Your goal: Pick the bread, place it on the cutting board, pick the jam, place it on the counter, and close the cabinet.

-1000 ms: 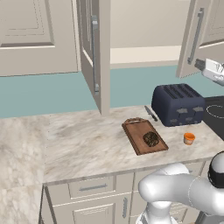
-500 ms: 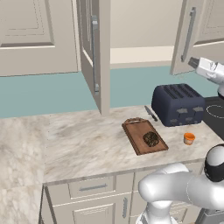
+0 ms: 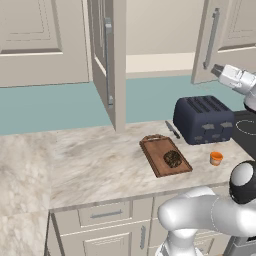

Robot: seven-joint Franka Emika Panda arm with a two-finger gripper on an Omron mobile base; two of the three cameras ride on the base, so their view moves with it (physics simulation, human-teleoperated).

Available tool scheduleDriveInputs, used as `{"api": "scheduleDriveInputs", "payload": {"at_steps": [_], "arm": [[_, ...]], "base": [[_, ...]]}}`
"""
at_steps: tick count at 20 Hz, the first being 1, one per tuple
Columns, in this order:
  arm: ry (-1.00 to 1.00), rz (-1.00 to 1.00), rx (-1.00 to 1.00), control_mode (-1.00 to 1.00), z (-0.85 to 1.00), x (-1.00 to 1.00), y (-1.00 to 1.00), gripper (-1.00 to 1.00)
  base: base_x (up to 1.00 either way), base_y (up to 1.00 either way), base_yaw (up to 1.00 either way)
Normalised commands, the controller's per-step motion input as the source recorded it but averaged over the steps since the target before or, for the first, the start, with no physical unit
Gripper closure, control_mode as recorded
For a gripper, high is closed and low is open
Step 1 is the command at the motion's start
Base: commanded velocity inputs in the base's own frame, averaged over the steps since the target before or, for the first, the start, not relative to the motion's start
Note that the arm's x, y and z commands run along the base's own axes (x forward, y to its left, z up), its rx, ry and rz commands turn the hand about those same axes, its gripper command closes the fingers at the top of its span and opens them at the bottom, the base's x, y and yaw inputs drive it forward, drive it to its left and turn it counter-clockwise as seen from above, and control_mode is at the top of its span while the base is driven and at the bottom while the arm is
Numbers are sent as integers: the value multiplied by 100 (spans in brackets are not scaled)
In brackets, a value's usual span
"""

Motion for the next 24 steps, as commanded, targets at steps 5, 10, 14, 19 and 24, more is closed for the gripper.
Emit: {"api": "scheduleDriveInputs", "payload": {"at_steps": [5, 10, 14, 19, 24], "arm": [[0, -7, 0, -100, 0, 22, 15, -100], [0, -8, 0, -100, 1, 23, 10, -100], [0, -8, 0, -100, 0, 28, 9, -100], [0, -8, 0, -100, 0, 30, 7, -100], [0, -8, 0, -100, 0, 32, 4, -100]], "base": [[0, 0, 0], [0, 0, 0], [0, 0, 0], [0, 0, 0], [0, 0, 0]]}}
